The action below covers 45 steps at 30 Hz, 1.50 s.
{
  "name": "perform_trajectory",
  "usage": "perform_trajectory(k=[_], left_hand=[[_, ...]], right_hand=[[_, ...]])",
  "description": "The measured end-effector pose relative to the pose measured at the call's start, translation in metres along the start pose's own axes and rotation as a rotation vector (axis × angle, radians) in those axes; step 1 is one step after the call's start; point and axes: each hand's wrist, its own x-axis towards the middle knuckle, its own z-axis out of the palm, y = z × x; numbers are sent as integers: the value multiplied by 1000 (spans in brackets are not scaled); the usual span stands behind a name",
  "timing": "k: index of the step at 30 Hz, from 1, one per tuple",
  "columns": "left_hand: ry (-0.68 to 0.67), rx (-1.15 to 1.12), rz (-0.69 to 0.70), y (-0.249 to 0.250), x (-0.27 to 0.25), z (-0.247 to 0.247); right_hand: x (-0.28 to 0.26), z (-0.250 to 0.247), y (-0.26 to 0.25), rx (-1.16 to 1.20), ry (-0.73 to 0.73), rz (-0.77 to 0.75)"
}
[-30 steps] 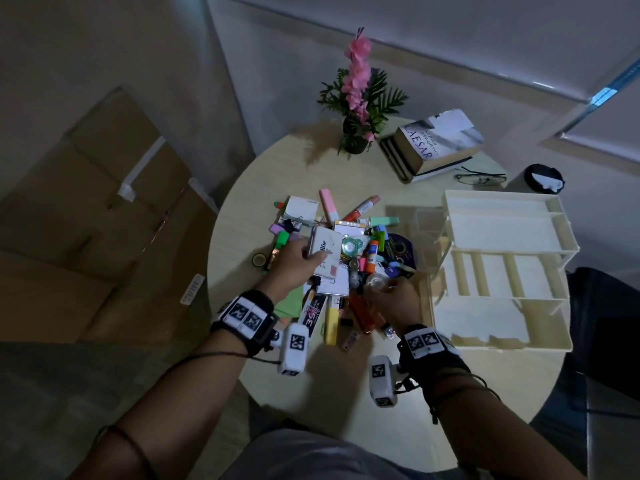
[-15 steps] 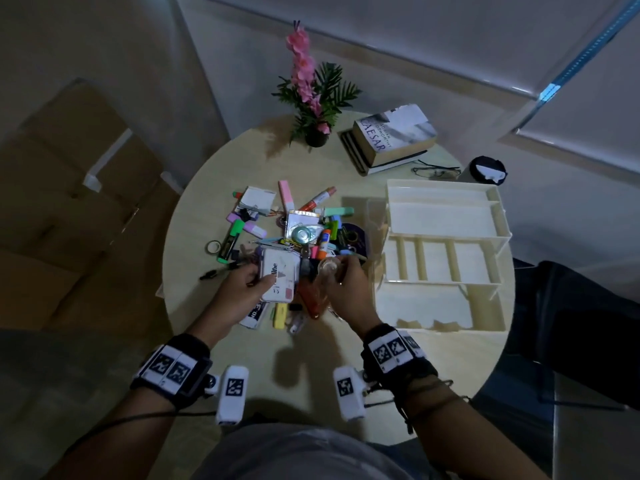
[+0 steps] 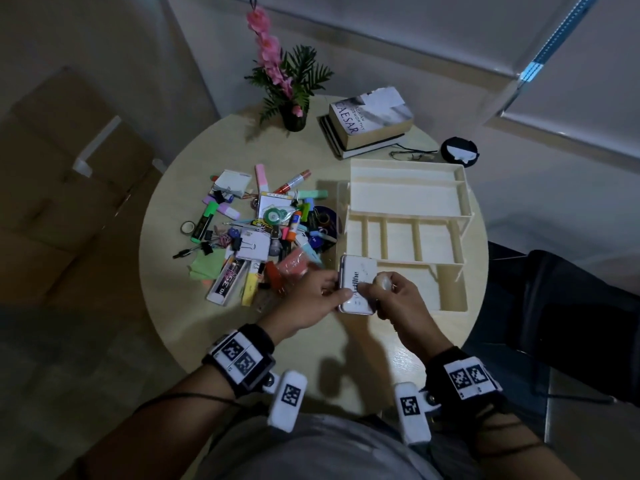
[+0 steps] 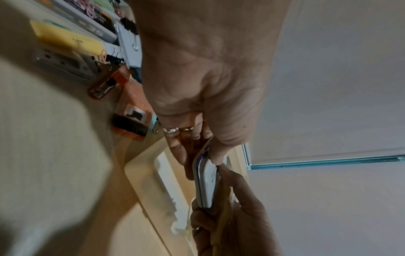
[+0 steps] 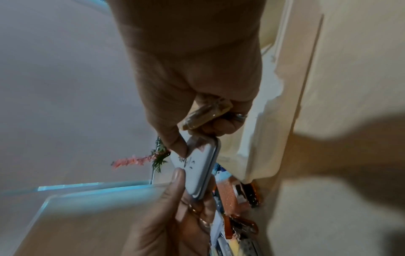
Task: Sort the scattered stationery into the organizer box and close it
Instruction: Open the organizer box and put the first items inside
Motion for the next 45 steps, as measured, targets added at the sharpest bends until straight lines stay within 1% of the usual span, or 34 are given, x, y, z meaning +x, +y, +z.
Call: perform_trajectory(k=[3,5,6,8,10,11,12,14,15,17,21,23,27,29,33,36,39,42,45], left_hand=[[-12,-12,-61,3,5,16],[-2,56,-71,4,6,20],[40,153,-58,3,7,20],[196,386,-13,1,9,18],[336,486,24,-1,12,15],[360,495,3,-4,15,14],[353,484,-32,-4,17,13],[284,460,-117,-9,22,12],[249,472,-138,-12,24,13],[219,541,-134,-16,27,15],[216,645,-91,-16,30,20],[217,667,-80,-15,31,21],[202,655,-106,-15,32,19],[194,642,-115,-16,31,19],[177,652,-115,-17,32,18],[176,659,-103,-18,32,17],[167,639,-111,-20,32,17],[147,624,-126,-21,32,15],[129,628,-132,-23,32,14]], right_hand=[[13,-19,14,120,-36,89],[18,-29,13,117,-65,142],[22,-34,13,103,-66,163],[31,-42,11,85,-37,204],[42,-44,12,87,1,225],[48,-43,14,88,15,228],[52,-41,16,81,24,231],[58,-33,18,64,30,230],[62,-29,20,74,34,230],[69,-21,25,83,55,239],[85,-9,35,41,59,254],[88,-4,35,29,64,232],[89,1,31,-35,106,109],[89,0,35,-56,109,72],[93,-6,52,-199,171,1],[91,-3,57,-266,181,-46],[92,1,63,-258,191,-60],[99,2,66,-261,220,-33],[108,4,66,-295,239,-40]])
